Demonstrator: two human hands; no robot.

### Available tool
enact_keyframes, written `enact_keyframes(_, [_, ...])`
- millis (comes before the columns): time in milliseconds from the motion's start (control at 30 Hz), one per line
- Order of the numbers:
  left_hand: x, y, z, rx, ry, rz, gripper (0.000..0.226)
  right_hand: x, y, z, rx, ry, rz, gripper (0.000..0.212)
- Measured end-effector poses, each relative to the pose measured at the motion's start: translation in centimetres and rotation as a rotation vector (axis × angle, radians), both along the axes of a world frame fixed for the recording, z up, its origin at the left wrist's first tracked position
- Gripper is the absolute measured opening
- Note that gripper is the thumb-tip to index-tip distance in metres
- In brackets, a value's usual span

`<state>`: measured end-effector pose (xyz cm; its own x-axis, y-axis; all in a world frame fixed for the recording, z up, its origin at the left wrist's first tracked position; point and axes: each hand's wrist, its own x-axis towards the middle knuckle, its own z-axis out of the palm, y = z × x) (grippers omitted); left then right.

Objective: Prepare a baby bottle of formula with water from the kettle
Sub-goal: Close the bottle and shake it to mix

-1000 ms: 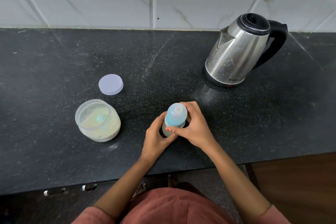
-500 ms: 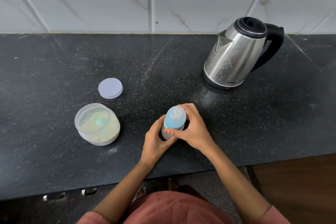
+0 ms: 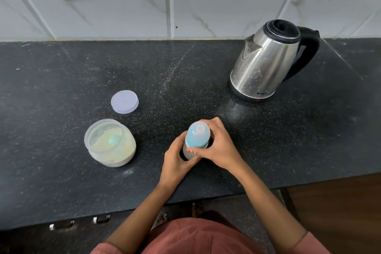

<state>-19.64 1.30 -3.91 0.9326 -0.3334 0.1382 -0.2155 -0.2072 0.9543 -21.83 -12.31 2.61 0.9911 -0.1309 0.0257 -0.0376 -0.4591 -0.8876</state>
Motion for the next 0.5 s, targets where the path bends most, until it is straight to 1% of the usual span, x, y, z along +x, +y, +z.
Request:
enact_keyframes(100, [0.0, 0.0, -0.1, 0.008, -0.010, 0.011, 0.069, 0.0, 0.2, -0.1, 0.009, 0.014, 0.005, 0.061])
enact_keyframes(267, [0.0, -0.1, -0.3, -0.013, 0.015, -0.007, 0.065, -0.1, -1.4, 0.4, 0.163, 0.097, 0.227, 0.066])
enact_keyframes(367, [0.0, -0.1, -0.2, -0.015, 0.011, -0.008, 0.066, 0.1, -1.7, 0.2, 0.214, 0.123, 0.178, 0.064])
enact_keyframes(500, [0.0, 0.0, -0.2, -0.007, -0.019, 0.002, 0.067, -0.1, -1.0, -0.3, 0.196, 0.083, 0.044, 0.057])
